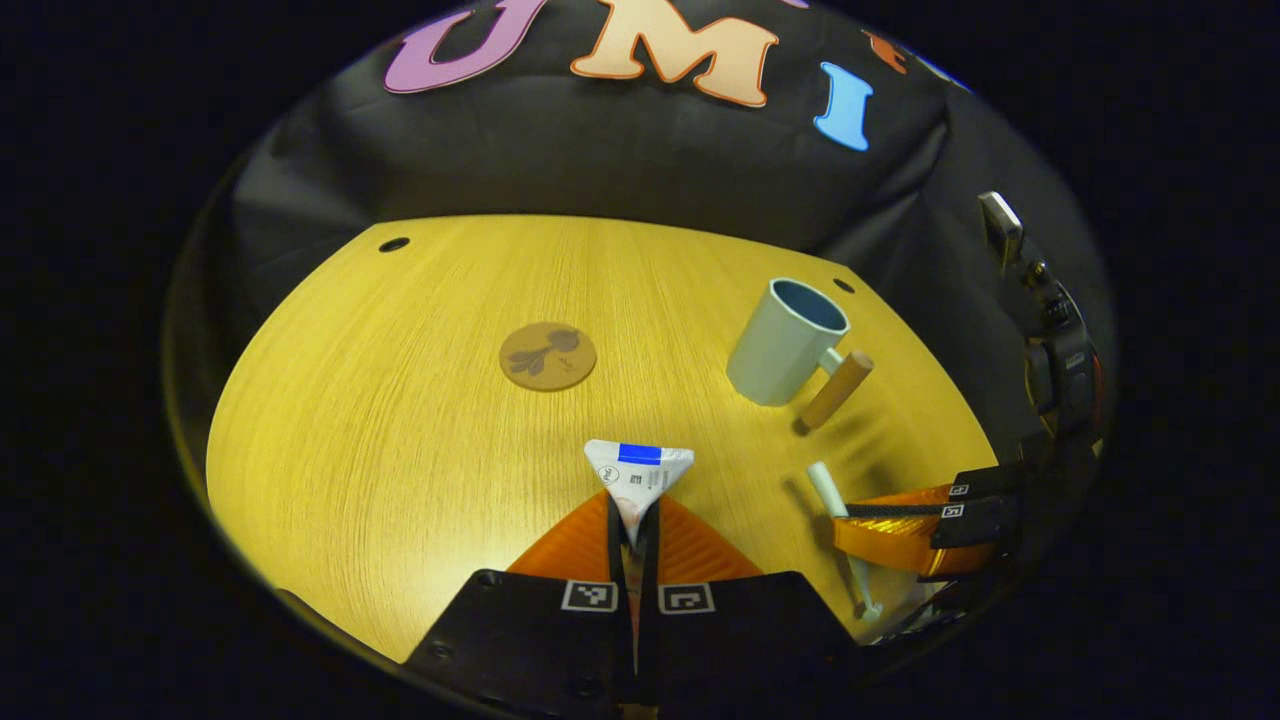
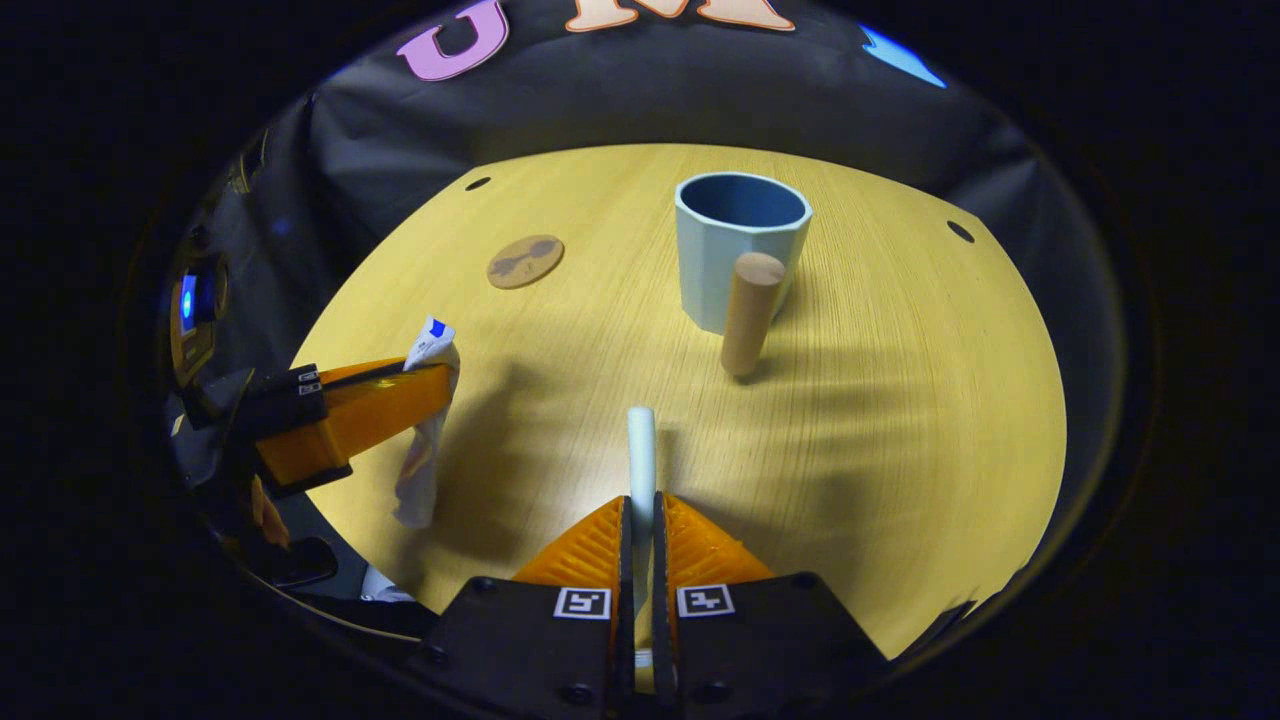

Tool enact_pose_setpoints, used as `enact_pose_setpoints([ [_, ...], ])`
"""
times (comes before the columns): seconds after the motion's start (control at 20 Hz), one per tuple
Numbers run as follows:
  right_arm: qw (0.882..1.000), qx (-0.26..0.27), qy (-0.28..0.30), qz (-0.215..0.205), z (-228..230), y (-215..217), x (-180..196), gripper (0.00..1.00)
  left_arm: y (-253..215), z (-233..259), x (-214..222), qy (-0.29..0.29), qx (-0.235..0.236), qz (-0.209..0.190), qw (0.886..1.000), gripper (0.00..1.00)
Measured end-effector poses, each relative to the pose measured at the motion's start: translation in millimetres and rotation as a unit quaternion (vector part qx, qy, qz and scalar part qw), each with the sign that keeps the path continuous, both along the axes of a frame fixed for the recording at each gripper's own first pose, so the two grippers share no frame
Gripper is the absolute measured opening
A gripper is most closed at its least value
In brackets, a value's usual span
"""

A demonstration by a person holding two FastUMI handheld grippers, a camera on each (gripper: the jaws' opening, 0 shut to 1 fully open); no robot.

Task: Put the toothbrush and toothpaste on the desktop into the cup, then pick up the cup and place it on the coaster on the desktop.

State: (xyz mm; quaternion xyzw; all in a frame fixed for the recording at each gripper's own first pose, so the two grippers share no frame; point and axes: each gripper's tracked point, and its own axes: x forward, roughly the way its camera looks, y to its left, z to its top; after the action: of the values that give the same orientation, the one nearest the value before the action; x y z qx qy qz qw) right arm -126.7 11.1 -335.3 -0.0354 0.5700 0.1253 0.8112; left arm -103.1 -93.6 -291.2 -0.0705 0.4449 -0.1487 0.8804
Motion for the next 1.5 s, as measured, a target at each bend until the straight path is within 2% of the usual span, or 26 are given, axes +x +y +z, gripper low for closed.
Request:
enact_pose_setpoints([
  [0.35,0.996,0.043,-0.077,-0.003,36,13,30,0.10,-1,54,26,-0.089,-0.025,0.021,0.996,0.00],
  [0.4,0.995,0.050,-0.091,-0.004,42,16,36,0.07,-1,61,33,-0.099,-0.026,0.024,0.994,0.00],
  [0.5,0.990,0.066,-0.125,-0.009,57,24,53,0.10,0,70,40,-0.107,-0.026,0.023,0.994,0.00],
  [0.9,0.964,0.104,-0.241,-0.036,122,30,142,0.10,-3,104,50,-0.134,-0.033,0.030,0.990,0.00],
  [1.05,0.957,0.113,-0.262,-0.057,133,22,166,0.10,-1,119,53,-0.145,-0.038,0.039,0.988,0.00],
  [1.25,0.940,0.128,-0.304,-0.087,150,14,201,0.10,4,129,54,-0.153,-0.032,0.044,0.987,0.00],
  [1.5,0.924,0.133,-0.334,-0.133,152,2,235,0.10,8,136,51,-0.155,-0.024,0.054,0.986,0.00],
])
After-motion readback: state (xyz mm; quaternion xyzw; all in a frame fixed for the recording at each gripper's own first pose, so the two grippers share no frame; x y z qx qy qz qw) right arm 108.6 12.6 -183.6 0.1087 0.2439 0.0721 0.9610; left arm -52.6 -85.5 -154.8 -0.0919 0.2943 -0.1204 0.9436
